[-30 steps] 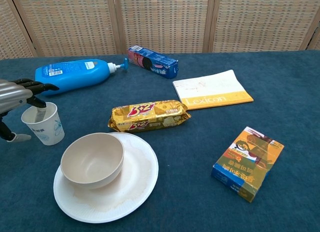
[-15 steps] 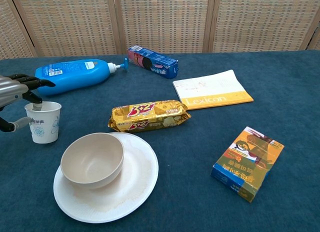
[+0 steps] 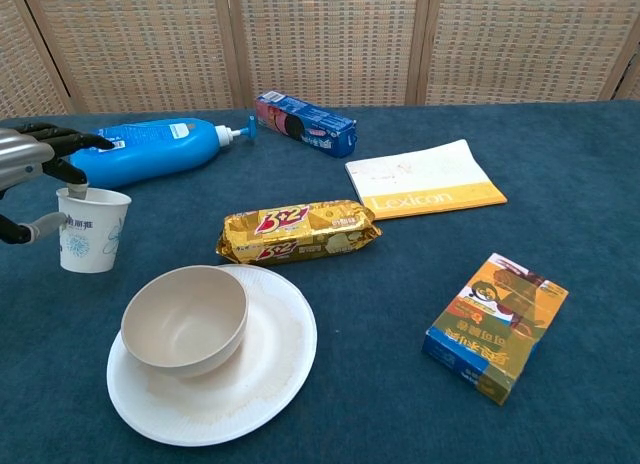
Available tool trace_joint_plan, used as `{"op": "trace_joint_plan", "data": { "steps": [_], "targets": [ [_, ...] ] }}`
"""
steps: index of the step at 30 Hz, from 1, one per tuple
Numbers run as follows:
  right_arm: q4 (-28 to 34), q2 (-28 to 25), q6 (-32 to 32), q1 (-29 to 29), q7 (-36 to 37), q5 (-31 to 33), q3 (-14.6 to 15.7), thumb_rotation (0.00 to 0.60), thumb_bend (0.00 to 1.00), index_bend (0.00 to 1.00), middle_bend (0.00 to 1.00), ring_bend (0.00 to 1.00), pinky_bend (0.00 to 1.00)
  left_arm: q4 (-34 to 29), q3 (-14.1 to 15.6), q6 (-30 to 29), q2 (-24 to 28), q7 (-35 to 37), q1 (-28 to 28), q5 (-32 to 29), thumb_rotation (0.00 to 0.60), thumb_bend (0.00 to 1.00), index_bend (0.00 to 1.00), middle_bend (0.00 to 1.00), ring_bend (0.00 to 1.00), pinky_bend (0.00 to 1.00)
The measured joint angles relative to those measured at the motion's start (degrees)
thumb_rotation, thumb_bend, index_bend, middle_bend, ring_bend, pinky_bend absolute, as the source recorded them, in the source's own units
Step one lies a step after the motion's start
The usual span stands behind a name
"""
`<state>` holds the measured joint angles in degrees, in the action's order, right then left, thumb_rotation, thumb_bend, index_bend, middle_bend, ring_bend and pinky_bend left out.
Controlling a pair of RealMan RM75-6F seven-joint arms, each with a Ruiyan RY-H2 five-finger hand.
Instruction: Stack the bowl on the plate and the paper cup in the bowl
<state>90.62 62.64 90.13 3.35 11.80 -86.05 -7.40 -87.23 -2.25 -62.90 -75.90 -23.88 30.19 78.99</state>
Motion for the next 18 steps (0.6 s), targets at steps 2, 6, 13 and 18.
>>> {"op": "trace_joint_plan", "data": {
  "steps": [2,6,13,18],
  "targets": [
    [-0.01,-0.01,0.03,-0.03,0.18,0.03,-0.02,0.600,0.15,0.00,0.00,0.00,0.00,-1.12,-0.09,-1.05,0.48,0.05,-0.12,1.00,0.600,0.50,0.60,0.06,0.00,0.00],
    [0.01,-0.05,0.45,-0.12,0.64,0.03,-0.19,0.600,0.15,0.00,0.00,0.00,0.00,-3.07,-0.06,-4.21,1.08,0.56,-0.67,4.07,0.600,0.50,0.60,0.07,0.00,0.00],
    [0.04,-0.06,1.02,-0.32,1.07,0.00,-0.40,0.600,0.15,0.00,0.00,0.00,0.00,-3.55,1.19,-10.65,-0.02,2.87,-2.44,11.28,0.600,0.50,0.60,0.07,0.00,0.00],
    [-0.04,0.09,1.06,-0.35,1.16,0.16,-0.49,0.600,0.15,0.00,0.00,0.00,0.00,-2.40,2.66,-13.35,-2.04,4.86,-3.58,15.16,0.600,0.50,0.60,0.07,0.00,0.00]
  ]
}}
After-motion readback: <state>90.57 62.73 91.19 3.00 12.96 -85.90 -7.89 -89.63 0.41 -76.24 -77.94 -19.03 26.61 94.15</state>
